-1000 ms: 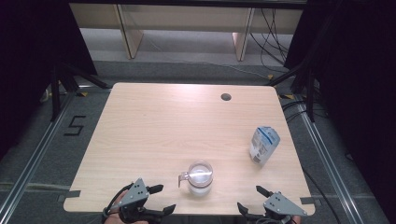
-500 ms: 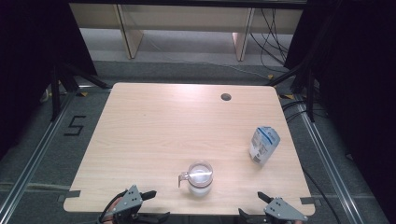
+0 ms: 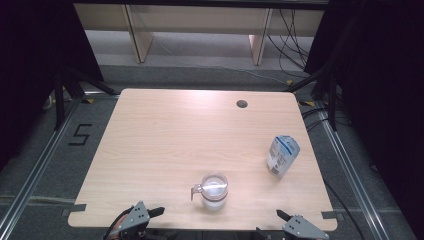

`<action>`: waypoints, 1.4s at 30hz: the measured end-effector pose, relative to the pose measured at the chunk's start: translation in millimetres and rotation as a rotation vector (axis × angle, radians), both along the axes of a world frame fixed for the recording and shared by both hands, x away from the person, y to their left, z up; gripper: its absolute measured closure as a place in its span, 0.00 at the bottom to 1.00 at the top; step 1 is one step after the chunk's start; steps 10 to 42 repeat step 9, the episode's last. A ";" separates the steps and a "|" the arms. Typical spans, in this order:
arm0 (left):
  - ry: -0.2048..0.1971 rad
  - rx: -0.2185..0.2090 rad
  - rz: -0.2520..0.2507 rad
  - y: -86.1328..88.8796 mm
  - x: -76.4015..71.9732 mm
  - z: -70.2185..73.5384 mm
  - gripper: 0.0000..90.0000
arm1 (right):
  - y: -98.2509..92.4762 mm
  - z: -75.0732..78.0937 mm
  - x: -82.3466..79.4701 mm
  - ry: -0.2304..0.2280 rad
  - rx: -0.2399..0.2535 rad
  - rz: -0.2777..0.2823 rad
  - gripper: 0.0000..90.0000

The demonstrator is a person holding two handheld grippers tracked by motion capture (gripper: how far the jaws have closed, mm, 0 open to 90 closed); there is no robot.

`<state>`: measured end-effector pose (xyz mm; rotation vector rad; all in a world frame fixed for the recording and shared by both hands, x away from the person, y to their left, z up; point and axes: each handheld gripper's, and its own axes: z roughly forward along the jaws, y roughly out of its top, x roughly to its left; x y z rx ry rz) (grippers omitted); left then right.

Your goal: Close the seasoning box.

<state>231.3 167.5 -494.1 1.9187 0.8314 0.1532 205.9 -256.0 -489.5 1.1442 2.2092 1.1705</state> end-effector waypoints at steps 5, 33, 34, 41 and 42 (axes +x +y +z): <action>0.003 -0.001 -0.005 0.3 0.7 -0.7 0.17 | 0.1 -1.6 0.7 0.000 0.009 -0.003 0.18; 0.005 -0.002 0.010 0.7 1.3 -0.8 0.17 | -0.1 -1.9 0.8 0.010 0.013 -0.008 0.18; 0.005 -0.002 0.010 0.7 1.3 -0.8 0.17 | -0.1 -1.9 0.8 0.010 0.013 -0.008 0.18; 0.005 -0.002 0.010 0.7 1.3 -0.8 0.17 | -0.1 -1.9 0.8 0.010 0.013 -0.008 0.18; 0.005 -0.002 0.010 0.7 1.3 -0.8 0.17 | -0.1 -1.9 0.8 0.010 0.013 -0.008 0.18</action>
